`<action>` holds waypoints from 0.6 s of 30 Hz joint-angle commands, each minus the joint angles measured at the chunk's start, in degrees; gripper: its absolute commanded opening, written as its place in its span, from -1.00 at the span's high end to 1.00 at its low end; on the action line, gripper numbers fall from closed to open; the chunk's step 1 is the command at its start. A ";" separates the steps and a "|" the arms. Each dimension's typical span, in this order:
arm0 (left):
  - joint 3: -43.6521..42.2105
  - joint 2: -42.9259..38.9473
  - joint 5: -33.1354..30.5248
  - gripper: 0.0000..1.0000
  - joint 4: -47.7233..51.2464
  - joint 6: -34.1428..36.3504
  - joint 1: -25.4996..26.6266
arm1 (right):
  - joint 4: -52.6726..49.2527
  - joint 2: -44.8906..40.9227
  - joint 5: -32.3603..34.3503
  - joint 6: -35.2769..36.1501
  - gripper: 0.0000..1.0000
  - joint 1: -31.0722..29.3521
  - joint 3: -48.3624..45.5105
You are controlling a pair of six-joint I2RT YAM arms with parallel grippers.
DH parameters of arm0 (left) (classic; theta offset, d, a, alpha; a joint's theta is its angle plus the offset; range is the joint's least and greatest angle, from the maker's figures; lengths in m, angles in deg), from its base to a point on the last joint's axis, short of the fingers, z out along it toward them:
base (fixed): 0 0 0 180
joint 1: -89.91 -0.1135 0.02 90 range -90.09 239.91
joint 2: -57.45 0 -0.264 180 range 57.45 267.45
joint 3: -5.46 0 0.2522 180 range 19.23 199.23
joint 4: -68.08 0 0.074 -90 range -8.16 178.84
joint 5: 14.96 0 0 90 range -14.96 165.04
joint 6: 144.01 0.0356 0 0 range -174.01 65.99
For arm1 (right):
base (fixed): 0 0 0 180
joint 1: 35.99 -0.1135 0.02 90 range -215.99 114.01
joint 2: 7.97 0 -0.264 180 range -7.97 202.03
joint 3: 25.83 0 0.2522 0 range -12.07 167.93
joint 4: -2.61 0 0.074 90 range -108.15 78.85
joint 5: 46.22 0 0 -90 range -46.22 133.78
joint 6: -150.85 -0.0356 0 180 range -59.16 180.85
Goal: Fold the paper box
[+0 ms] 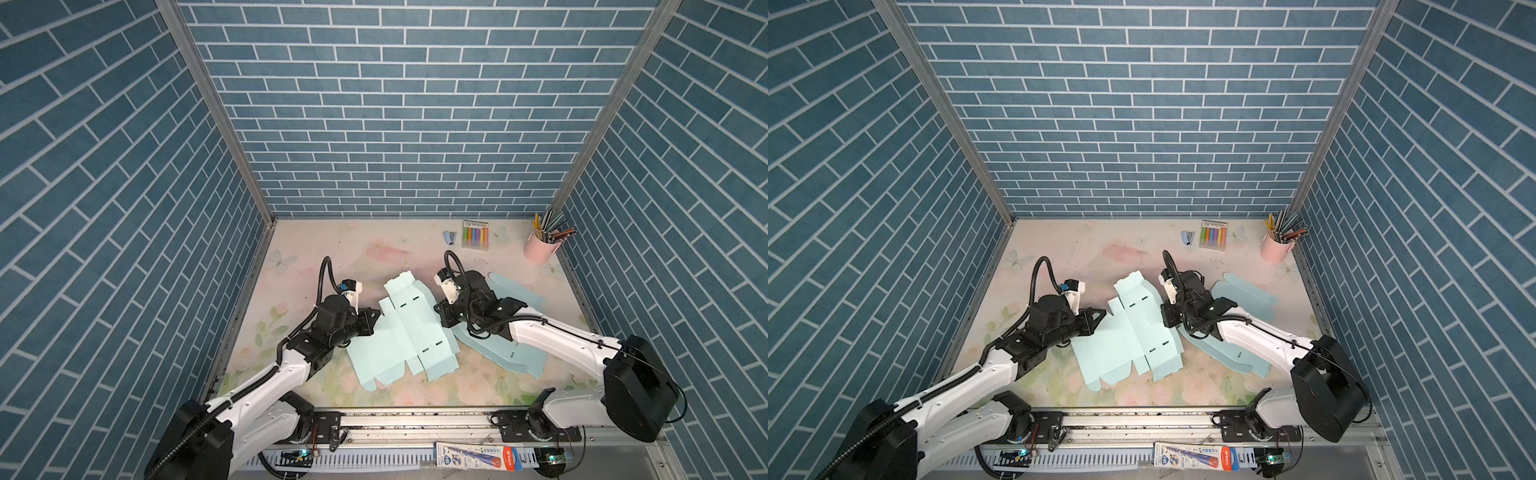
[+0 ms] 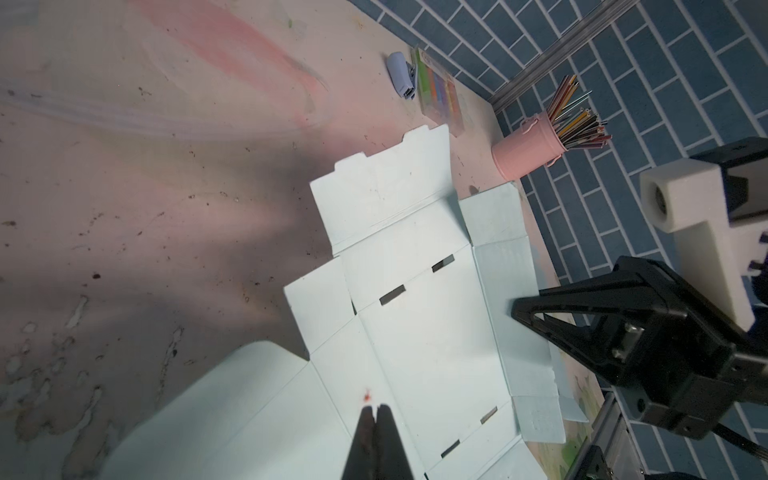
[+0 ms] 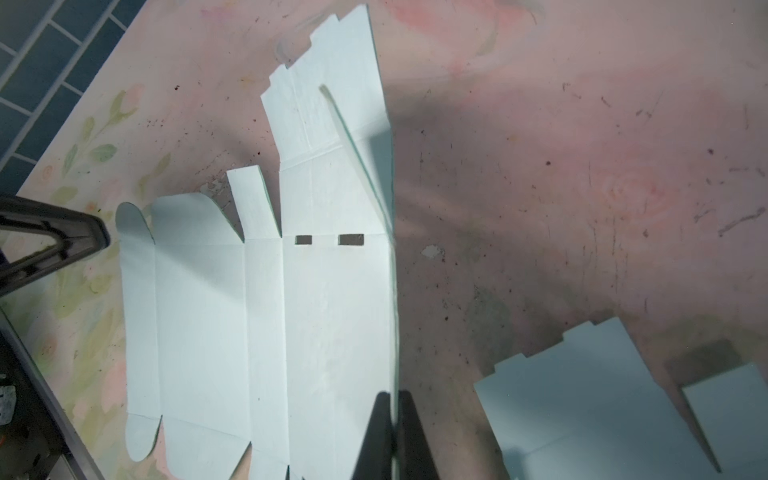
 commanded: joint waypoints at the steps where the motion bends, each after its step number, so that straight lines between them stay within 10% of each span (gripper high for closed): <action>1: 1.82 -1.08 0.44 1.00 -0.50 2.14 -0.85 | -1.37 -0.54 -1.08 5.11 1.00 0.14 2.31; 18: 15.50 13.26 7.06 1.00 -6.50 4.33 -1.88 | -0.22 -2.21 4.23 12.03 1.00 -3.90 3.12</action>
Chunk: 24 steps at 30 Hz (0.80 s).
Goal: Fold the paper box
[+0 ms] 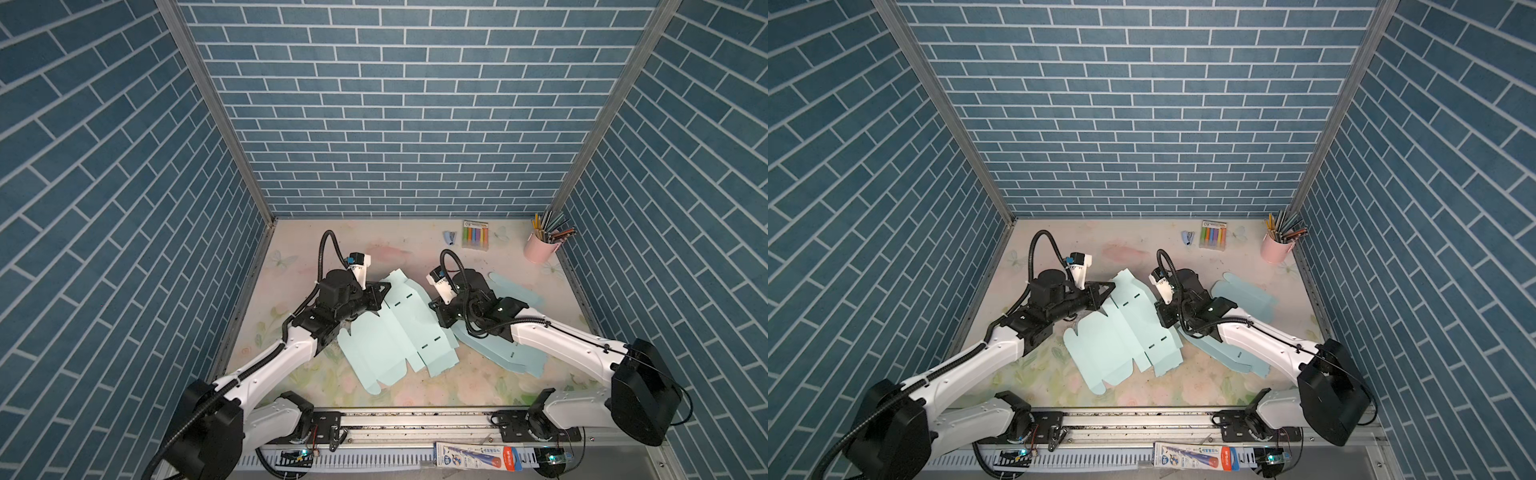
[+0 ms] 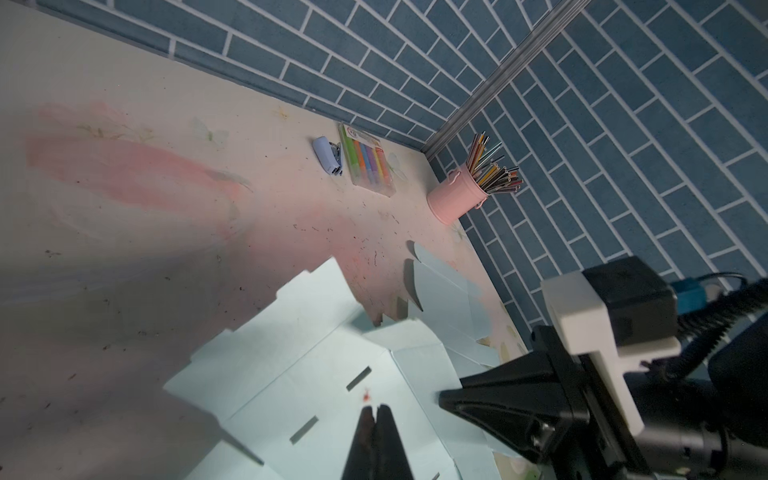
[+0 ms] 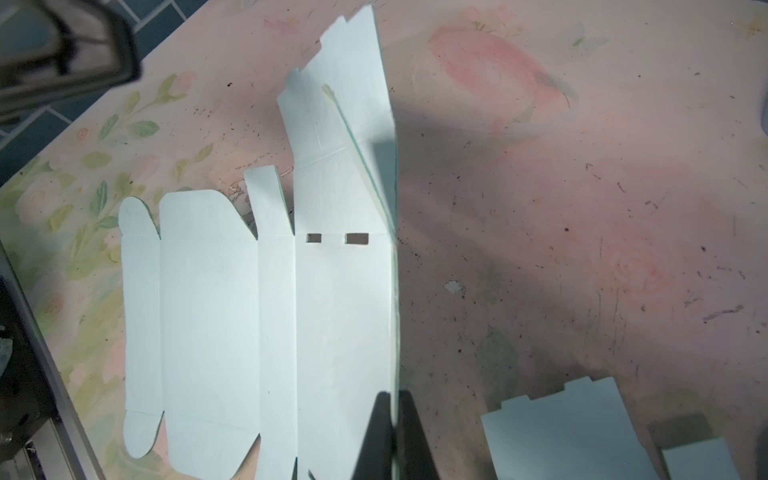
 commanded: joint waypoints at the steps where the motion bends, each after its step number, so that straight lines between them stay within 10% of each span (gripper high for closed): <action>1: 2.95 4.04 1.25 1.00 -2.40 1.58 -0.34 | -1.40 -0.81 3.81 4.83 1.00 -1.26 2.81; 24: 6.03 6.99 1.45 1.00 1.71 4.69 2.49 | -4.96 -0.21 10.95 9.18 1.00 -5.65 7.56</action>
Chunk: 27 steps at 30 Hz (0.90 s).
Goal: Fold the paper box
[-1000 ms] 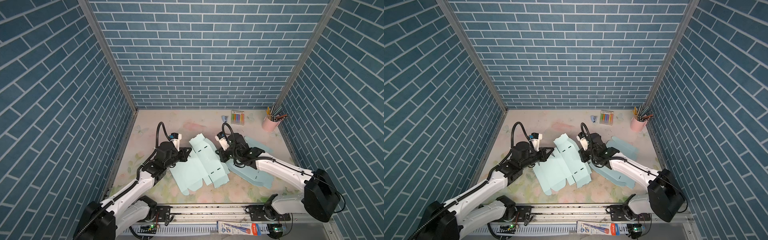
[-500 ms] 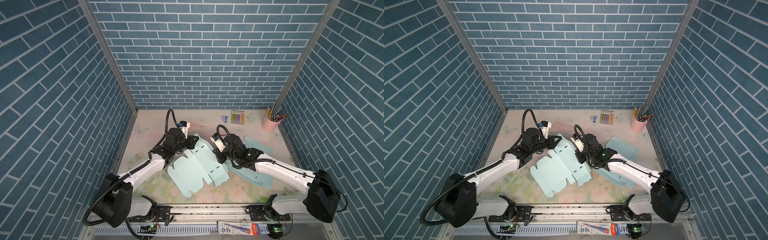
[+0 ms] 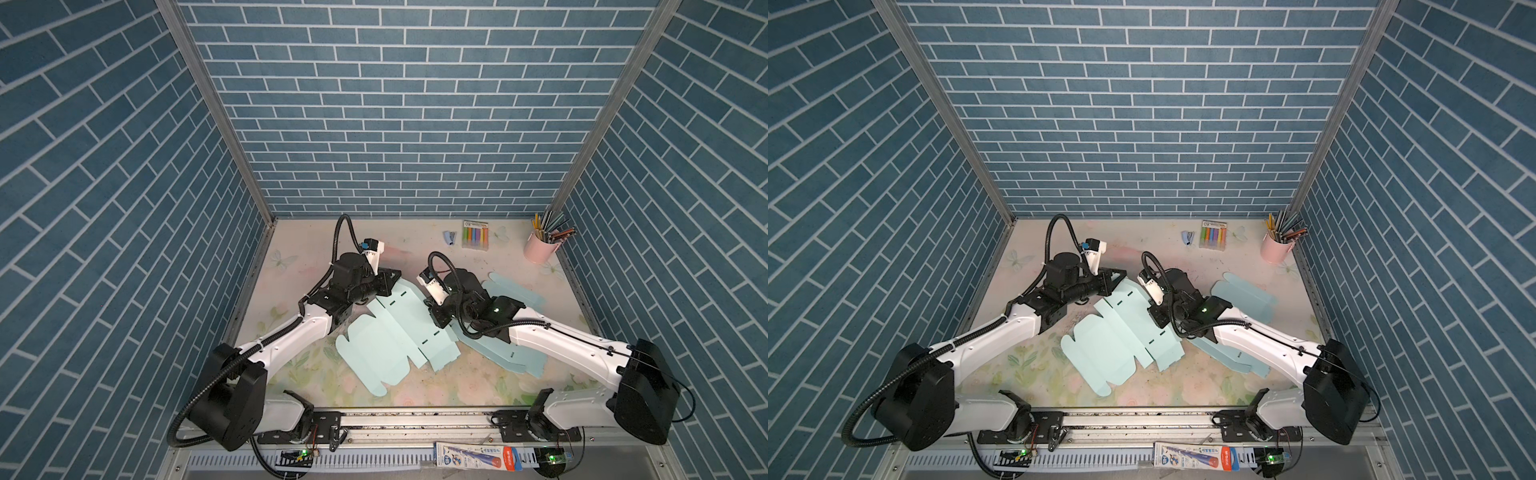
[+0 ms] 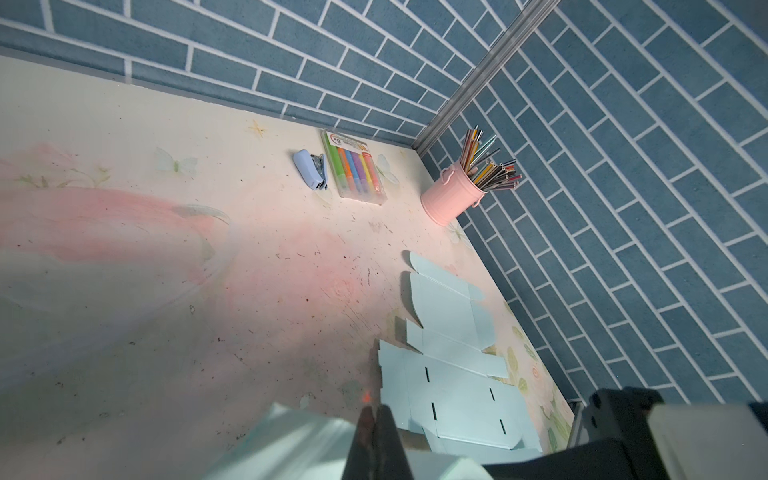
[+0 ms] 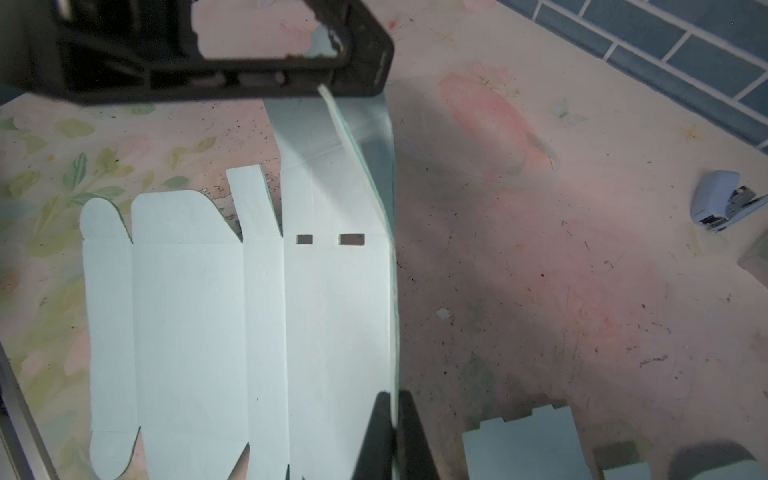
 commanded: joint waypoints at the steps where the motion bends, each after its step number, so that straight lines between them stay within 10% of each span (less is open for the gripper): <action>1: -2.54 -2.48 -0.45 1.00 2.05 0.63 1.73 | -1.86 -0.15 3.88 3.40 1.00 -0.63 2.74; 12: -6.81 -5.14 -2.15 1.00 1.07 -1.79 5.02 | -1.82 2.10 10.49 7.26 1.00 -4.02 4.51; 19: -14.17 -15.29 -2.61 1.00 4.08 -2.71 -8.66 | -4.65 2.34 22.38 9.93 1.00 -7.73 3.60; 27: -21.71 -11.46 -5.21 1.00 -1.68 -5.55 -11.75 | -1.27 1.91 28.48 14.76 1.00 -10.40 2.15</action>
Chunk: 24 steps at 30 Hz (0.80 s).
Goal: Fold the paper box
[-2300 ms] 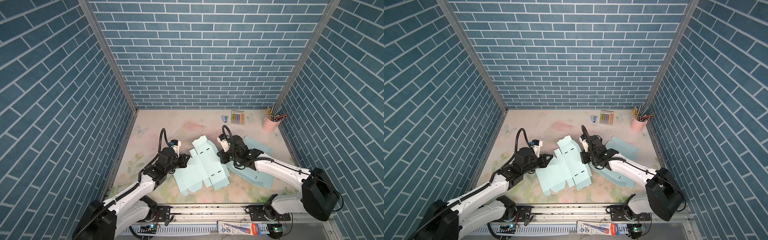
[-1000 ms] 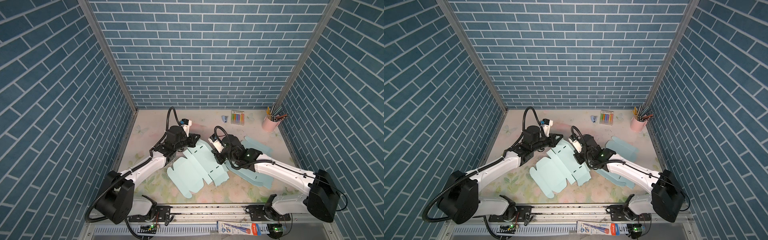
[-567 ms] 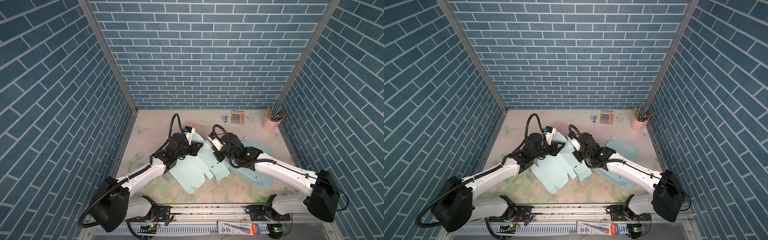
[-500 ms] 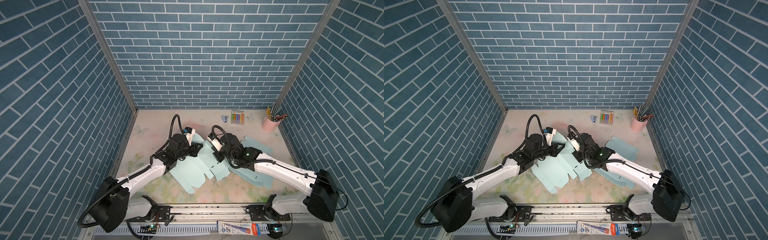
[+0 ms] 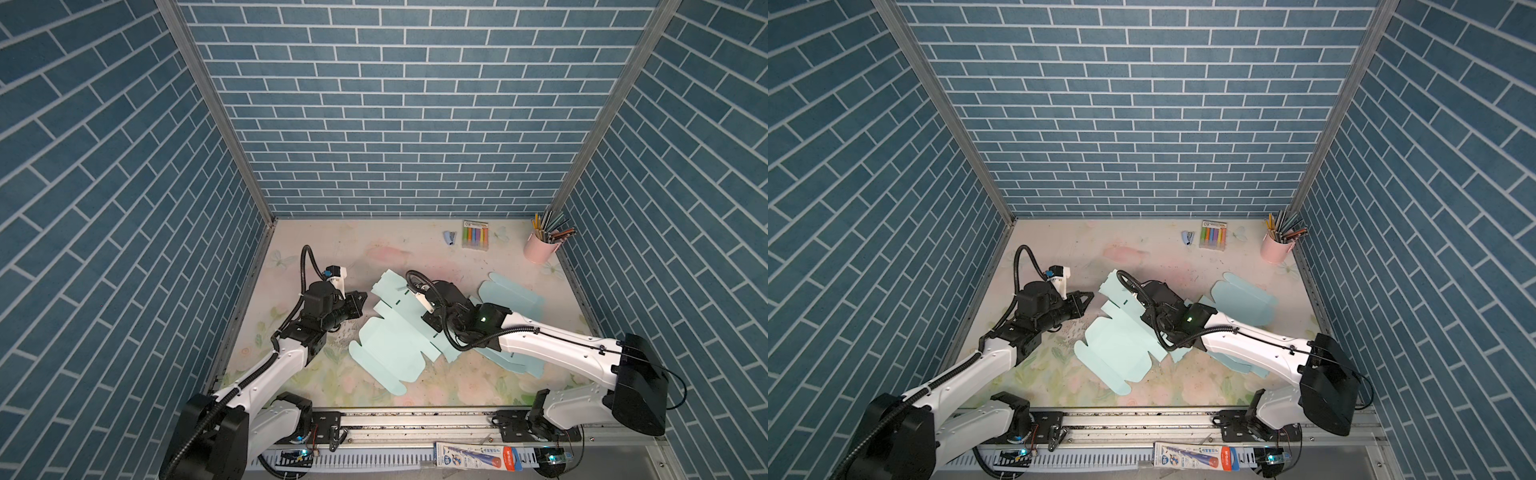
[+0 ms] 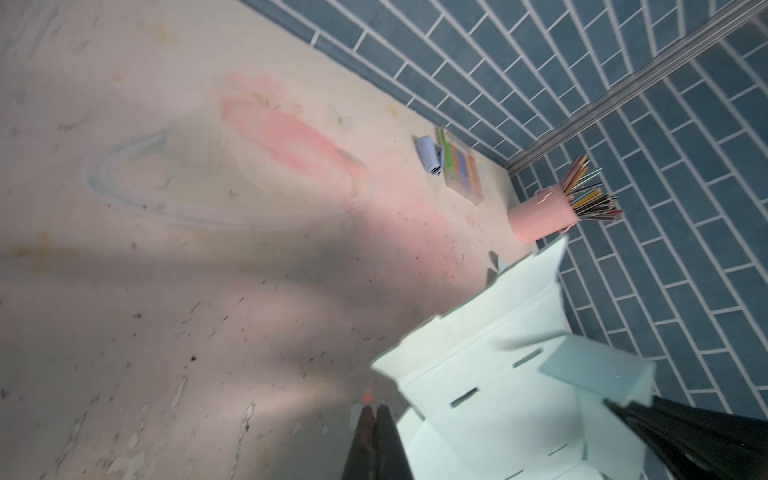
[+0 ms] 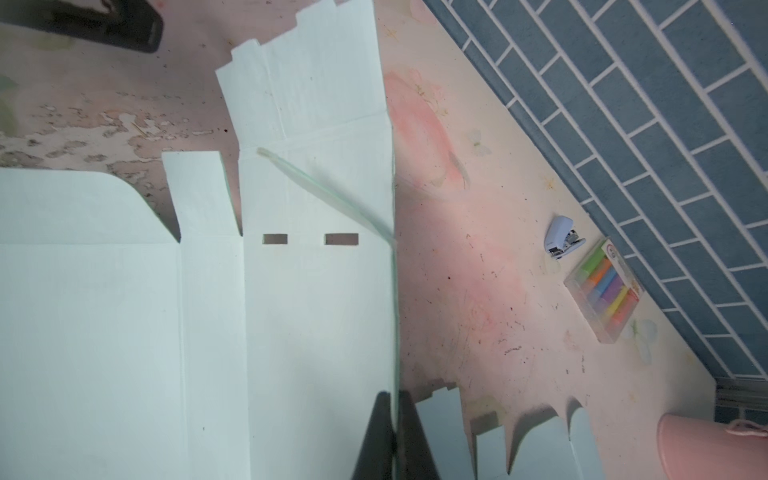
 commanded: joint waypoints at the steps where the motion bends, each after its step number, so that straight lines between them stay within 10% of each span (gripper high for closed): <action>1: -1.30 3.40 -1.46 1.00 -2.75 -0.38 -0.73 | 1.60 -0.17 5.23 4.56 1.00 -1.46 0.09; 24: -3.93 9.09 1.62 1.00 -10.64 -1.79 6.82 | 6.45 4.81 13.25 11.05 1.00 -6.71 1.51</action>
